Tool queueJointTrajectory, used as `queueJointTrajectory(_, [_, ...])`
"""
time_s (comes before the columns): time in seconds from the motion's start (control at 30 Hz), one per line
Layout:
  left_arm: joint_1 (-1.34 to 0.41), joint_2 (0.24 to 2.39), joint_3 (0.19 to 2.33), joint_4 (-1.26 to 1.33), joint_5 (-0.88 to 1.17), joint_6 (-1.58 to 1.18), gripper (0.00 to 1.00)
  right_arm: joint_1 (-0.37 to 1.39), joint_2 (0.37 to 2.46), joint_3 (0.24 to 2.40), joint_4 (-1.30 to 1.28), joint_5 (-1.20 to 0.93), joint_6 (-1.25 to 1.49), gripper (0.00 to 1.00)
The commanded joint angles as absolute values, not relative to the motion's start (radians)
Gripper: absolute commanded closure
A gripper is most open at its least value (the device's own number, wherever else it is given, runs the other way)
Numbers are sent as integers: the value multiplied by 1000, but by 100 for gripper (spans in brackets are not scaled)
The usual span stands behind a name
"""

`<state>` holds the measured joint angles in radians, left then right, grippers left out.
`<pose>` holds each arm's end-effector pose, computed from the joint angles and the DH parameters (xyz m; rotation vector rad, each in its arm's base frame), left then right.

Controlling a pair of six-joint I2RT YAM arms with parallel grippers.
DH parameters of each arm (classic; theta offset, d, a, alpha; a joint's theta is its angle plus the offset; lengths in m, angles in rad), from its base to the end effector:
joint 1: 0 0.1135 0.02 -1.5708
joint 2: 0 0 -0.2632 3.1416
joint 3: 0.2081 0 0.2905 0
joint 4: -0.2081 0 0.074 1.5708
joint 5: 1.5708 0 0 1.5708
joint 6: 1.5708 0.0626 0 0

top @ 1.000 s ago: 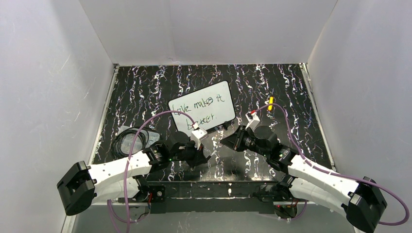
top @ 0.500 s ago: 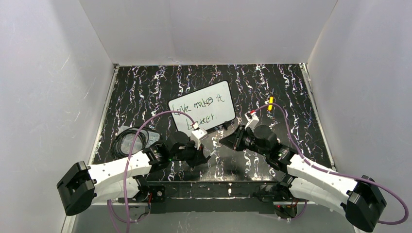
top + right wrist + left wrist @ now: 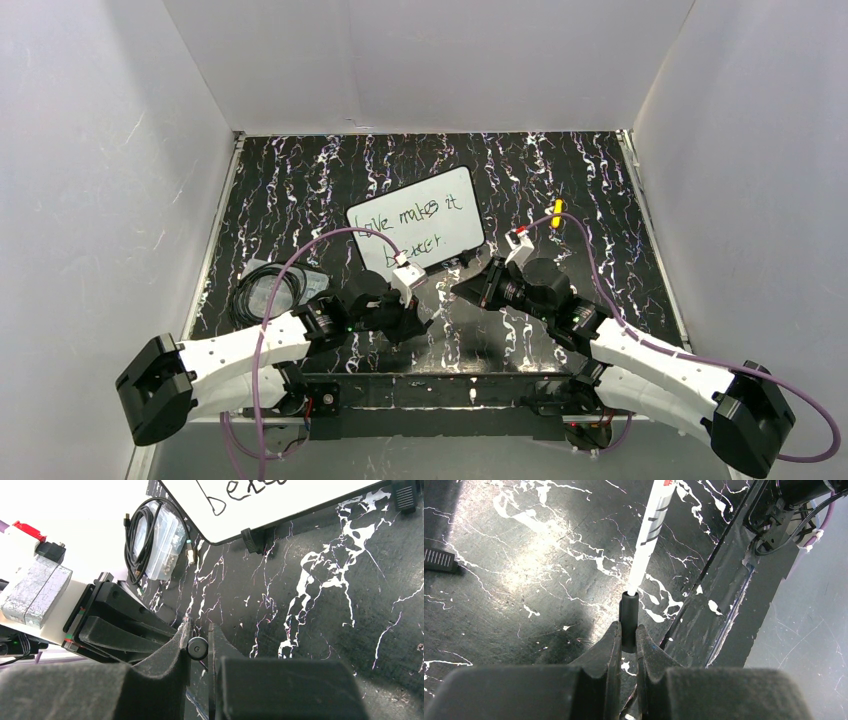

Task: Write a sentence on the whiteboard
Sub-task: Insert the whiteboard marker without the cap into the pen cap.

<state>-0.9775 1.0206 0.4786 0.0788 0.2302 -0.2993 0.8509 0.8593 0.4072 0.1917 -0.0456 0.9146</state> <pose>0.1433 -0.2381 0.1824 0.8708 2.0010 -1.0042 0.1706 0.1988 0.2075 0.0291 2.0312 1.2351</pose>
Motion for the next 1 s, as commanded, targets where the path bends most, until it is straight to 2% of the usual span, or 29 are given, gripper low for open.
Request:
queueJointTrajectory(0.0, [-983,980,486,135,216,-298,100,854,855,387,225,-54,926,99])
queueJointTrajectory(0.47, [-982,967,486,142,207,-301,100,854,851,382,233,-58,940,99])
queueJointTrajectory(0.97, [-982,1009,548,200,181,-288,100,855,965,370,301,-236,986,99])
